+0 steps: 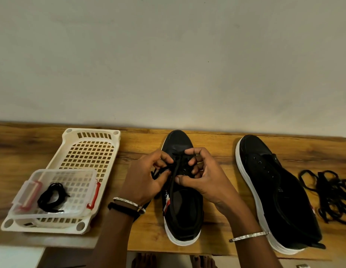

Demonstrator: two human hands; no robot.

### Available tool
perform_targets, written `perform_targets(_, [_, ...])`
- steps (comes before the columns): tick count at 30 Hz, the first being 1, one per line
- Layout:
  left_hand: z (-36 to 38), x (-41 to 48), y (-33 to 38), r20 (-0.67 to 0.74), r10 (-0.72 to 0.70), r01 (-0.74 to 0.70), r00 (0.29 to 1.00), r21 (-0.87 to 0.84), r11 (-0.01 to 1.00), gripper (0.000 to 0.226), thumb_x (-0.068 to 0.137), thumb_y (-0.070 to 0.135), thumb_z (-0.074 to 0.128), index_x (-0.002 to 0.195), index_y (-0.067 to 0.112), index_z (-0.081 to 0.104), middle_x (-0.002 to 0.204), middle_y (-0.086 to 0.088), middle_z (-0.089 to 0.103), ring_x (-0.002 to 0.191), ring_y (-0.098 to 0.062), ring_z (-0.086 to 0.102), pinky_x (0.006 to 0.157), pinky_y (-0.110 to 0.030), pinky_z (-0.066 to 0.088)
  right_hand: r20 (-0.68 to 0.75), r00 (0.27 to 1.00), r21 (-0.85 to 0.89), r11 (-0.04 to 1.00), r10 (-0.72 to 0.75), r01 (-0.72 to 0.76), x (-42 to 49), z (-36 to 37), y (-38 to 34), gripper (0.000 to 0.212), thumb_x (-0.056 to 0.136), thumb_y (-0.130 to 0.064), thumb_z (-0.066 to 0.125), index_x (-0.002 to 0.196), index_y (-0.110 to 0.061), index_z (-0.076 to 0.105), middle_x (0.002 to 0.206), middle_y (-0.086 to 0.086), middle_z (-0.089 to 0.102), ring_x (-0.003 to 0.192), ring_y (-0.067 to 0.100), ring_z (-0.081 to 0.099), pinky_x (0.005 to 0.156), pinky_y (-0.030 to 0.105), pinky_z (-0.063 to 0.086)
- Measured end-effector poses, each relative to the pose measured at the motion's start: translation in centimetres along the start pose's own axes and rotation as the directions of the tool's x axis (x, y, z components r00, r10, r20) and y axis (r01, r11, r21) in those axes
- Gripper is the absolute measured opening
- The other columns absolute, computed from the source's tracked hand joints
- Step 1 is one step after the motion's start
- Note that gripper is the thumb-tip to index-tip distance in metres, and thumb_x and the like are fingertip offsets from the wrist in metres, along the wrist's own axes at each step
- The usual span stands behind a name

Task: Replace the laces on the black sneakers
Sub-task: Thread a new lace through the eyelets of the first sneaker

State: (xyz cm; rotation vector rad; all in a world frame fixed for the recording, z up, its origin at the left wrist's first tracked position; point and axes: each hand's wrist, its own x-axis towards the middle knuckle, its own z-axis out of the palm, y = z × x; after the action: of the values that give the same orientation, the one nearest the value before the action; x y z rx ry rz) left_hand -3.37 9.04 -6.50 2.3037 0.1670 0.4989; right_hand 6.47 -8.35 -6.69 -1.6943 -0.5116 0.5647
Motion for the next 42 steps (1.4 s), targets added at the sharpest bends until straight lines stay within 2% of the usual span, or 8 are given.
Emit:
perform_targets(6, [0.4, 0.1, -0.3, -0.07, 0.013, -0.01, 0.997, 0.046, 0.999, 0.014, 0.086, 0.036, 0.068, 0.093, 0.025, 0.075, 0.082, 0.016, 0.07, 0.075, -0.004, 0.066, 0.066, -0.033, 0.057, -0.001, 1.0, 0.018, 1.0, 0.014, -0.014, -0.1, -0.1, 0.0, 0.068, 0.063, -0.02, 0.092, 0.119, -0.034, 0.057, 0.098, -0.004, 0.053, 0.08, 0.009, 0.049, 0.074, 0.031, 0.049])
perform_targets(9, [0.7, 0.1, 0.4, 0.02, -0.206, 0.207, 0.978, -0.112, 0.972, 0.008, 0.093, 0.02, 0.065, 0.087, 0.018, 0.07, 0.071, 0.007, 0.067, 0.062, -0.01, 0.063, 0.059, -0.034, 0.055, -0.001, 1.0, 0.021, 1.0, 0.015, -0.015, 0.0, 0.0, 0.0, 0.066, 0.062, -0.02, 0.092, 0.117, -0.031, 0.058, 0.098, -0.004, 0.054, 0.079, 0.008, 0.049, 0.074, 0.032, 0.048])
perform_targets(13, [1.1, 0.9, 2.0, 0.228, -0.523, 0.56, 0.821, -0.495, 0.664, 0.031, 0.101, 0.012, 0.045, 0.071, 0.008, 0.049, 0.056, 0.0, 0.042, 0.042, -0.008, 0.037, 0.038, -0.017, 0.03, 0.003, 1.0, 0.019, 1.0, 0.017, -0.017, -0.1, -0.1, -0.1, 0.063, 0.066, -0.013, 0.092, 0.116, -0.026, 0.056, 0.098, -0.002, 0.053, 0.079, 0.01, 0.048, 0.073, 0.03, 0.047])
perform_targets(20, [1.2, 1.3, 2.2, 0.357, -0.651, 0.71, 0.67, -0.566, 0.42, 0.039, 0.101, 0.018, 0.043, 0.063, 0.013, 0.045, 0.049, 0.004, 0.039, 0.036, -0.008, 0.033, 0.034, -0.019, 0.025, 0.001, 1.0, 0.02, 1.0, 0.011, -0.011, -0.2, -0.1, -0.1, 0.061, 0.066, -0.013, 0.091, 0.115, -0.025, 0.056, 0.098, -0.001, 0.054, 0.079, 0.01, 0.049, 0.073, 0.03, 0.047])
perform_targets(30, [0.0, 0.5, 1.5, 0.319, -0.552, 0.635, 0.77, -0.298, 0.713, 0.054, 0.103, 0.036, 0.045, 0.056, 0.011, 0.053, 0.041, 0.003, 0.041, 0.035, -0.009, 0.038, 0.038, -0.015, 0.031, -0.003, 1.0, 0.033, 0.999, 0.016, -0.016, -0.3, -0.1, -0.1, 0.062, 0.062, -0.023, 0.091, 0.116, -0.028, 0.059, 0.101, -0.003, 0.053, 0.079, 0.009, 0.05, 0.075, 0.032, 0.05])
perform_targets(34, [-0.3, 0.2, 1.0, 0.175, -0.453, 0.483, 0.874, -0.228, 0.845, 0.041, 0.1, 0.042, 0.047, 0.08, 0.013, 0.068, 0.054, 0.001, 0.061, 0.041, -0.009, 0.052, 0.042, -0.012, 0.038, -0.004, 1.0, 0.031, 0.999, 0.021, -0.021, -0.2, -0.1, -0.1, 0.061, 0.061, -0.025, 0.09, 0.114, -0.029, 0.06, 0.099, -0.004, 0.053, 0.078, 0.009, 0.049, 0.073, 0.031, 0.049])
perform_targets(39, [-0.3, 0.2, 0.6, 0.17, -0.275, 0.31, 0.946, -0.232, 0.922, 0.007, 0.093, 0.023, 0.065, 0.091, 0.018, 0.069, 0.07, 0.002, 0.069, 0.06, -0.008, 0.064, 0.058, -0.016, 0.049, -0.001, 1.0, 0.019, 1.0, 0.011, -0.011, -0.3, -0.2, -0.2, 0.058, 0.067, -0.013, 0.09, 0.114, -0.027, 0.06, 0.099, -0.003, 0.053, 0.077, 0.009, 0.048, 0.072, 0.03, 0.048])
perform_targets(42, [0.1, 0.1, 0.6, 0.207, -0.363, 0.407, 0.908, -0.239, 0.882, 0.02, 0.097, 0.021, 0.061, 0.08, 0.014, 0.069, 0.065, 0.003, 0.065, 0.055, -0.01, 0.059, 0.054, -0.021, 0.046, 0.005, 1.0, 0.011, 1.0, 0.011, -0.011, -0.4, -0.2, -0.3, 0.058, 0.067, -0.015, 0.09, 0.115, -0.027, 0.059, 0.1, -0.002, 0.053, 0.078, 0.01, 0.049, 0.072, 0.03, 0.049])
